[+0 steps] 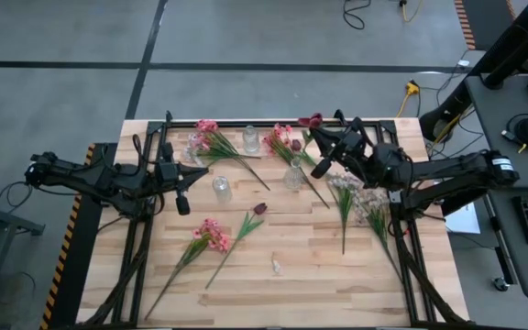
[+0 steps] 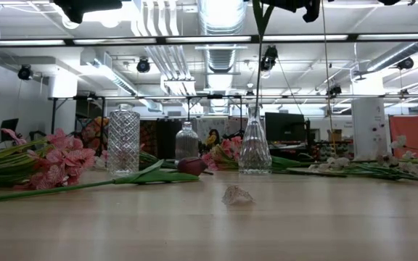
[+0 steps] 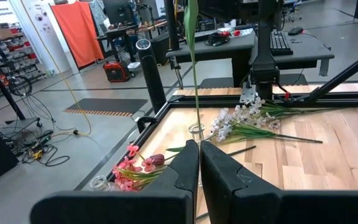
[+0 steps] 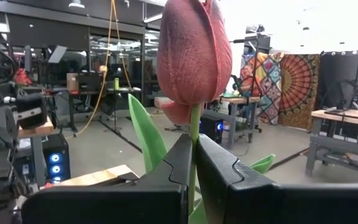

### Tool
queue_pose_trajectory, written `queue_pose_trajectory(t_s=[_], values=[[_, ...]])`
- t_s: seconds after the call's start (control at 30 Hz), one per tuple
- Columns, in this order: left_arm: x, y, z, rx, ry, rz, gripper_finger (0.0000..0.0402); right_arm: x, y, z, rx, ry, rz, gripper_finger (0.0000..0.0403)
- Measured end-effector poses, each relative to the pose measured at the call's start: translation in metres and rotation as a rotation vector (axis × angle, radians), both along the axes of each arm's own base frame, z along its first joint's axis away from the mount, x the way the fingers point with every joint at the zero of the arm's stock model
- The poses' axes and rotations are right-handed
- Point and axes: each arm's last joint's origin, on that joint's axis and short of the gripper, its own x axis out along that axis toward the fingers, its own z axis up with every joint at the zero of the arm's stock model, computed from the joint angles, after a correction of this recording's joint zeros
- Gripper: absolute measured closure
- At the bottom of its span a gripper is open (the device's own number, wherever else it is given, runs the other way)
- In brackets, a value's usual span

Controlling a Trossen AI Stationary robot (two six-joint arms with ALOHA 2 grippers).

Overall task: Sort flowers into vase by color
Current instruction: Put the bottom right red tulip into the bottom right transparent vase

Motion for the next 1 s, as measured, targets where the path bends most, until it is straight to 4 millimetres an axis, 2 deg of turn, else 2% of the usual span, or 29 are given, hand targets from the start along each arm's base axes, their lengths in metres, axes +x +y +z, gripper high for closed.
queue_pose_trajectory(t_s=[1.0], values=[[0.0000,0.0000,-0.0001,0.000,0.000,0.000,0.0402,0.0032,-0.0001,-0.0039,0.044,-0.009,0.010,0.0390]])
